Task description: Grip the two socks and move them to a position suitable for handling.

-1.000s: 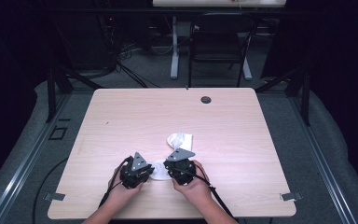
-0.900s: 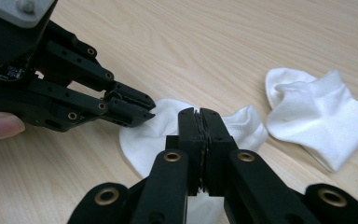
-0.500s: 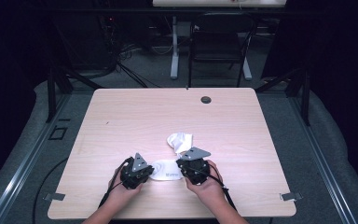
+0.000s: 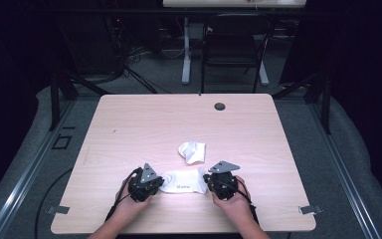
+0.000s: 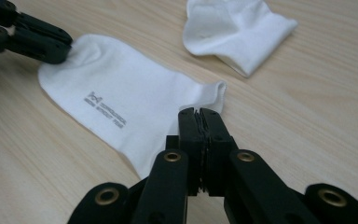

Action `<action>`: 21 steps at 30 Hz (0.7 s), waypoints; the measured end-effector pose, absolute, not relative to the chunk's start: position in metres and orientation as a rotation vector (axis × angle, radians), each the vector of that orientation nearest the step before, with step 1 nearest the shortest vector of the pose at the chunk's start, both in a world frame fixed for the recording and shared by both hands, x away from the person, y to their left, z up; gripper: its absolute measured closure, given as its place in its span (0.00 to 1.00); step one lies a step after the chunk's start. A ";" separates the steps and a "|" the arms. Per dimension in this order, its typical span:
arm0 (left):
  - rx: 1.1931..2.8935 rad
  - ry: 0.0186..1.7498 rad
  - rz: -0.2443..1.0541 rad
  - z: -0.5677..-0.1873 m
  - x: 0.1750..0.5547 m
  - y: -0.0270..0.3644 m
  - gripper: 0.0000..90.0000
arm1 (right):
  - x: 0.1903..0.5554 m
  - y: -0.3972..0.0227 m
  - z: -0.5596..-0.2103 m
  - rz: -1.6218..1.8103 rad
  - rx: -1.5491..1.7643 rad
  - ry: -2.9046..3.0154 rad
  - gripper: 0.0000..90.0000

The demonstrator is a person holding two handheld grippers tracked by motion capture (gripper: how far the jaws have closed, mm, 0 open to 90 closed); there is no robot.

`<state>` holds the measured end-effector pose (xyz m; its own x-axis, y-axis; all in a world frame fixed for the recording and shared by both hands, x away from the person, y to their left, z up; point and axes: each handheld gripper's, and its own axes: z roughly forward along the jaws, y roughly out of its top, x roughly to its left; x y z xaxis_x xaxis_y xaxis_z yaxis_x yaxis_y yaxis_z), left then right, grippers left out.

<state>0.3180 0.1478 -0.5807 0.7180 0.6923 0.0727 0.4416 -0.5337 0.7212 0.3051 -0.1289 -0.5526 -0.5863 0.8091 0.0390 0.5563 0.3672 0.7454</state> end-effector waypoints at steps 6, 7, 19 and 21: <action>2.217 0.854 0.451 -0.581 0.318 0.149 0.92 | 0.307 -0.139 -0.566 1.011 1.247 2.307 0.97; 2.215 0.855 0.451 -0.581 0.319 0.149 0.92 | 0.307 -0.140 -0.565 0.999 1.252 2.305 0.95; 2.211 0.856 0.436 -0.581 0.320 0.150 0.92 | 0.304 -0.121 -0.554 1.074 1.086 2.261 0.89; 2.212 0.855 0.436 -0.581 0.320 0.150 0.92 | 0.309 -0.118 -0.563 1.017 1.101 2.295 0.90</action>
<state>0.3200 0.1501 -0.5809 0.7234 0.6884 0.0527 0.4471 -0.5252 0.7240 0.3092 -0.1183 -0.5631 -0.6110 0.7906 -0.0403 0.5012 0.4257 0.7534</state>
